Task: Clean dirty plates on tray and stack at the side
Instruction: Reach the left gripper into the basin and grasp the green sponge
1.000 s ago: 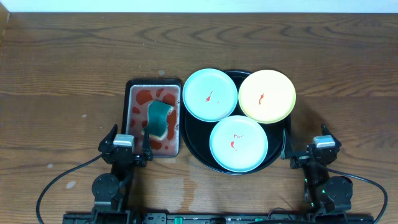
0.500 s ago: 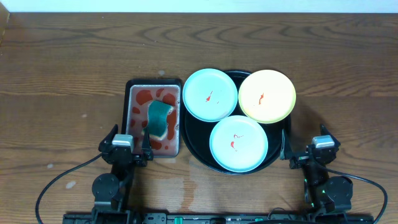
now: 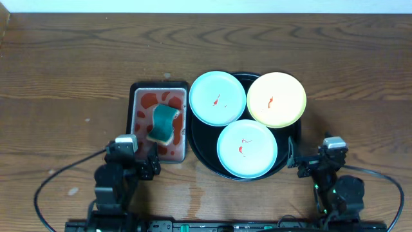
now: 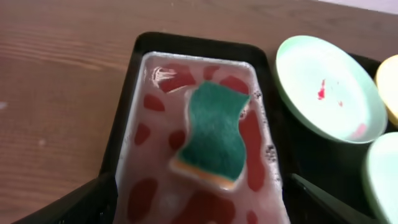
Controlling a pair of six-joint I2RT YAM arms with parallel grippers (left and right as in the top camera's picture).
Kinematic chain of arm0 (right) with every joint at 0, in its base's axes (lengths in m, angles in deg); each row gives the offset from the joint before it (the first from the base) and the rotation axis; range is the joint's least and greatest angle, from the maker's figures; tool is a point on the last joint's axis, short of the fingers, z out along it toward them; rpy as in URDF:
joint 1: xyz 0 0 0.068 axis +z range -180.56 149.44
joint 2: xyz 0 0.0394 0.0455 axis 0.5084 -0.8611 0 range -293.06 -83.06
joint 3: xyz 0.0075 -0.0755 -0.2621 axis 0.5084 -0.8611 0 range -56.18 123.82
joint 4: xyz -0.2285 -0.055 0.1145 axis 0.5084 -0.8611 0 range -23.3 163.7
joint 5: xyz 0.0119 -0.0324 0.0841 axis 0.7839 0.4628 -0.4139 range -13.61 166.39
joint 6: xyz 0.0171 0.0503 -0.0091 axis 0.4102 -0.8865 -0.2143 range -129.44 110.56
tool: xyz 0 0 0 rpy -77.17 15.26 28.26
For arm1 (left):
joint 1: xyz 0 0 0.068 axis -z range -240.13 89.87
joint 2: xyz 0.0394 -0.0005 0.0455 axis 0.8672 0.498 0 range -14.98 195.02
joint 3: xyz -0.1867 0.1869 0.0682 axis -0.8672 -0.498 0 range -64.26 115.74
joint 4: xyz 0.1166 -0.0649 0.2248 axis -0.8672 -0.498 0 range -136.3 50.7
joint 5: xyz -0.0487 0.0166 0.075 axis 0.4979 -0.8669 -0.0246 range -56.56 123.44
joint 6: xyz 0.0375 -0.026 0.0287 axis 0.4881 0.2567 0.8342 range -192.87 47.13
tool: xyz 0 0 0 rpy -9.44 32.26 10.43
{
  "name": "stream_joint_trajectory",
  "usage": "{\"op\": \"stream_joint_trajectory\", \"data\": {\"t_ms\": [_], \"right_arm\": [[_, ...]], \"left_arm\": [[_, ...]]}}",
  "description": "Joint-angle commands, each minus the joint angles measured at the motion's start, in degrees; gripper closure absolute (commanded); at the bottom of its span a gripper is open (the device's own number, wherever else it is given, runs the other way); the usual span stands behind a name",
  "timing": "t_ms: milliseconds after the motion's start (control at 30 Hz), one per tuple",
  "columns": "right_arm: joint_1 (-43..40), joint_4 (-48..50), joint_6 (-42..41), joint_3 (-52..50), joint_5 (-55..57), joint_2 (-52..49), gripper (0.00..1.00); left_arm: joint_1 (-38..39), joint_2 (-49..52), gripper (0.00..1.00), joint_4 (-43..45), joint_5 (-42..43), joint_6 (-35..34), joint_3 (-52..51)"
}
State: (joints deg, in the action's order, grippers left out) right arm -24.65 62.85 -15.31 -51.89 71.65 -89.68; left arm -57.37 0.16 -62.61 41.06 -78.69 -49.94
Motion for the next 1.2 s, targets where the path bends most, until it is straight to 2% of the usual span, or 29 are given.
{"op": "stream_joint_trajectory", "data": {"t_ms": [0,200,400,533,700,867,1000,1167], "right_arm": [[-0.39,-2.14,-1.81,6.4,-1.88,-5.31,0.01],[-0.39,-9.4,-1.79,16.44,-6.14,-17.42,0.01],[-0.39,-18.23,-1.66,27.58,-10.56,-31.69,0.01],[-0.39,-23.93,-0.44,34.32,-12.22,-40.44,0.01],[-0.39,-22.4,0.55,35.95,-13.62,-46.56,0.01],[-0.39,-21.84,0.57,35.95,-14.21,-49.29,0.01],[-0.39,-21.51,0.57,35.95,-14.23,-49.81,0.01],[-0.39,-21.46,0.52,35.95,-14.4,-49.81,0.01]], "left_arm": [[-0.22,6.58,0.15,-2.49,0.98,-0.94,8.57],[-0.22,19.28,0.15,-11.89,0.98,-0.94,20.74],[-0.22,31.06,0.15,-27.45,1.01,-0.94,34.42],[-0.22,34.93,0.15,-33.75,1.01,-0.96,37.94],[-0.22,35.82,0.15,-32.5,0.98,-6.16,37.92],[-0.22,35.82,0.15,-27.28,0.96,-6.12,37.92],[-0.17,36.48,0.16,-19.12,0.96,-6.1,37.48],[-0.15,42.21,0.18,-13.22,0.94,-5.4,37.48]]}}
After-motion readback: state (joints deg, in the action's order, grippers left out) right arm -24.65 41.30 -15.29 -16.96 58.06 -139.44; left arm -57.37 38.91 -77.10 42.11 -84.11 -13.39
